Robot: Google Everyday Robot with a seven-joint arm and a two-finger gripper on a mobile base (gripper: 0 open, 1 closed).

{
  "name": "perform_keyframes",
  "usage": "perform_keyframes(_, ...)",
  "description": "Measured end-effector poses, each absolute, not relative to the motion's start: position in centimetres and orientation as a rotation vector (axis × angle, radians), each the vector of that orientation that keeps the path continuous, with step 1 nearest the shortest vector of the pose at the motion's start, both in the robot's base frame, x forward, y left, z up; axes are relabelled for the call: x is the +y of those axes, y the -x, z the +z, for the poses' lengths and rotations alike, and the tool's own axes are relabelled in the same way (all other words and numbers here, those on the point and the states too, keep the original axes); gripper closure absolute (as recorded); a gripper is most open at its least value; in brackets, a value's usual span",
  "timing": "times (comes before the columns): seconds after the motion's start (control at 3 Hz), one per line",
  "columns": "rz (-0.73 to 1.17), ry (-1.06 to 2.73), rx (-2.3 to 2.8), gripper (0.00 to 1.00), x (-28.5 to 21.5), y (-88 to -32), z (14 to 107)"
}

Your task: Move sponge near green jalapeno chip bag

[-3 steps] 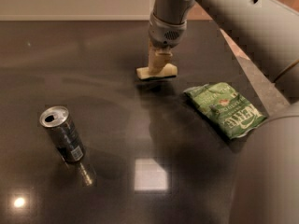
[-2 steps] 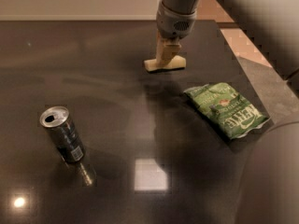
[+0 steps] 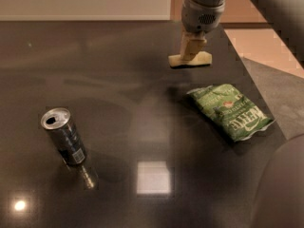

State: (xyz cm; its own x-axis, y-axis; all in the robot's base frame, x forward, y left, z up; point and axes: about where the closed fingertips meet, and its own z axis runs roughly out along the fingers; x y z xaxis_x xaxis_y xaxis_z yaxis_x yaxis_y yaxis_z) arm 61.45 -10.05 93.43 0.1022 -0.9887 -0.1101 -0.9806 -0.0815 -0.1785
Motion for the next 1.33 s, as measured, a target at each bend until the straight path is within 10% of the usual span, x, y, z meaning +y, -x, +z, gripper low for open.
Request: perform_keyframes(1.33,-0.066,2.043,2.101,0.00,-13.7,-61.7,92.1)
